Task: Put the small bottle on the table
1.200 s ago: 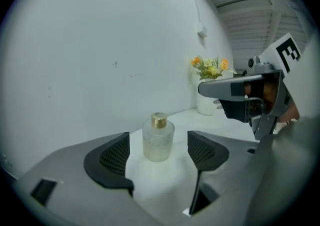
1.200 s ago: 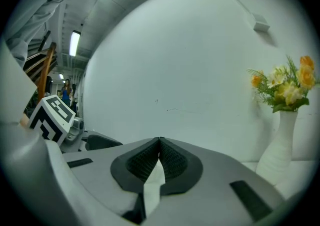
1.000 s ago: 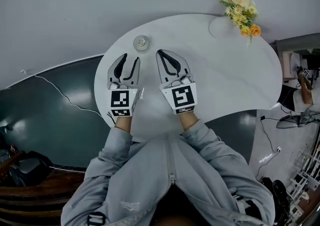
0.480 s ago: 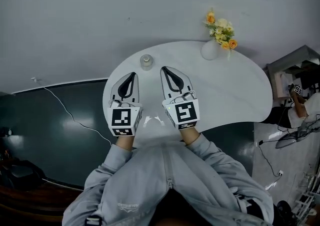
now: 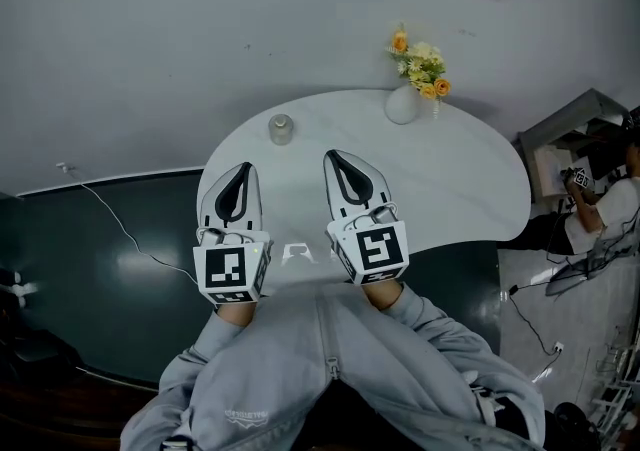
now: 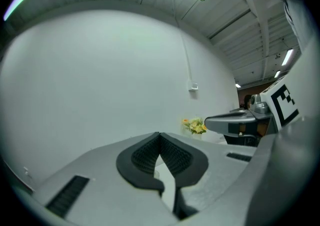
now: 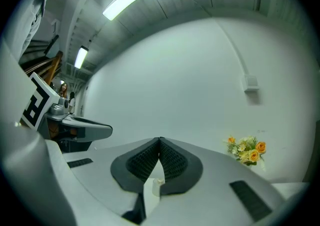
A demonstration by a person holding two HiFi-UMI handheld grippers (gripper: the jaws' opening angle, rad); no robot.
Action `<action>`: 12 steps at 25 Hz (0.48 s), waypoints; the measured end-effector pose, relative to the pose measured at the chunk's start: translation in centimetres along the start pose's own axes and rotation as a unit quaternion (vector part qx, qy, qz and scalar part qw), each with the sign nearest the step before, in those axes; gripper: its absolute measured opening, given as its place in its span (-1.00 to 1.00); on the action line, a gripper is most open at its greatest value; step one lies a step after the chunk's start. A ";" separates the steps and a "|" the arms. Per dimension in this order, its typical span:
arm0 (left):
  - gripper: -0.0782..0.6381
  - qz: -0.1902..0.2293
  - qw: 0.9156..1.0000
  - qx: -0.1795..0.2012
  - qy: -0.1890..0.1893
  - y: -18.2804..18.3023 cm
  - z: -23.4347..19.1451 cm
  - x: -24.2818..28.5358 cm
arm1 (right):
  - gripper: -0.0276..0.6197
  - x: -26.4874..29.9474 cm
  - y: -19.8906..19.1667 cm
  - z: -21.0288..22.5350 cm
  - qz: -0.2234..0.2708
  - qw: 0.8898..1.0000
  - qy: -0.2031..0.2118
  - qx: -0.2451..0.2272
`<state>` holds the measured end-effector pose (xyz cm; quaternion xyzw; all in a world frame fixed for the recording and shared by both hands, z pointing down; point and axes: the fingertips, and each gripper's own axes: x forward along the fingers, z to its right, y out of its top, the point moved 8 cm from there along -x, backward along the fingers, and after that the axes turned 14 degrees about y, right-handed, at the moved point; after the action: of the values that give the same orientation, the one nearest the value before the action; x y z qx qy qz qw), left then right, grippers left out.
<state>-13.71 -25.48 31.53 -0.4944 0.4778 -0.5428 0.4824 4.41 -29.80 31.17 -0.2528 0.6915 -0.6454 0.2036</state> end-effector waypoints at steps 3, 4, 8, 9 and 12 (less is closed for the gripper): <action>-0.76 0.005 1.000 0.003 0.000 0.4 0.3 -1.1 | -0.83 -1.2 0.5 -0.7 -0.002 1.000 -0.001 -0.002; -0.76 0.007 1.000 0.005 -0.001 0.6 0.5 -1.3 | -0.83 -1.4 0.6 -0.9 -0.003 1.000 0.002 -0.002; -0.76 0.012 1.000 0.008 -0.012 1.0 1.0 -2.0 | -0.83 -1.9 0.9 -1.6 0.002 1.000 0.009 -0.003; -0.76 0.013 1.000 0.007 -0.014 1.0 1.1 -2.2 | -0.83 -2.0 0.9 -1.8 0.003 1.000 0.009 -0.005; -0.76 0.014 1.000 0.005 -0.020 1.0 1.2 -2.4 | -0.83 -1.9 0.9 -2.4 0.006 1.000 0.010 -0.003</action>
<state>-12.35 -23.21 30.46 -0.4957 0.4725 -0.5283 0.5019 4.41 -26.70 30.38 -0.2426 0.6968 -0.6447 0.2001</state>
